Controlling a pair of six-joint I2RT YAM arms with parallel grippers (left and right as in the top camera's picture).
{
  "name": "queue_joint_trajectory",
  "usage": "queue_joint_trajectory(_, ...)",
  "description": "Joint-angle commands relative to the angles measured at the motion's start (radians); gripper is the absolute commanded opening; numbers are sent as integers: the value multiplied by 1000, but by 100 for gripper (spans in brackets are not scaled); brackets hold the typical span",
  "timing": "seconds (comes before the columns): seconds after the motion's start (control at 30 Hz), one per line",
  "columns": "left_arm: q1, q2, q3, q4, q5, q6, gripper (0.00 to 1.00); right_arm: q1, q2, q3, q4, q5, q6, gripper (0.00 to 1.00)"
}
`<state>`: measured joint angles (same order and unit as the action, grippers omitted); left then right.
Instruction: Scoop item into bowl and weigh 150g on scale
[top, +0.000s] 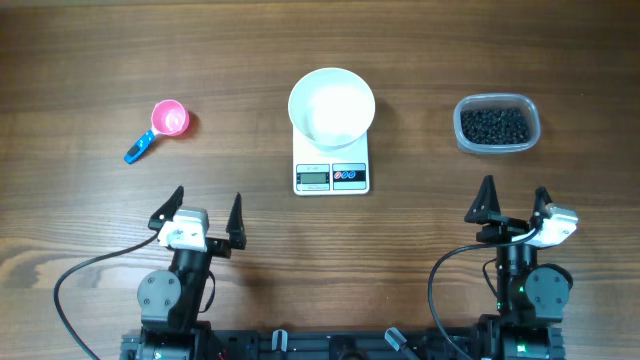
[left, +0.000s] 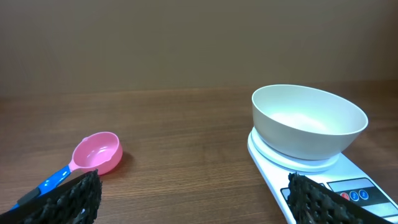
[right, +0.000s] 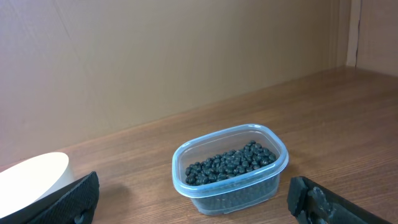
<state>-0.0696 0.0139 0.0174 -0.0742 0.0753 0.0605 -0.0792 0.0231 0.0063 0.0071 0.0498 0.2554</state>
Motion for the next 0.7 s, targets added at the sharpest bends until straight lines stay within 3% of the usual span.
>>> queue_joint_trajectory(0.0, 7, -5, -11, 3, -10, -16, 100, 2, 6, -1, 5, 17, -18, 100)
queue_joint_trajectory(0.67, 7, -5, -11, 3, -10, -16, 100, 2, 6, -1, 5, 17, -19, 100)
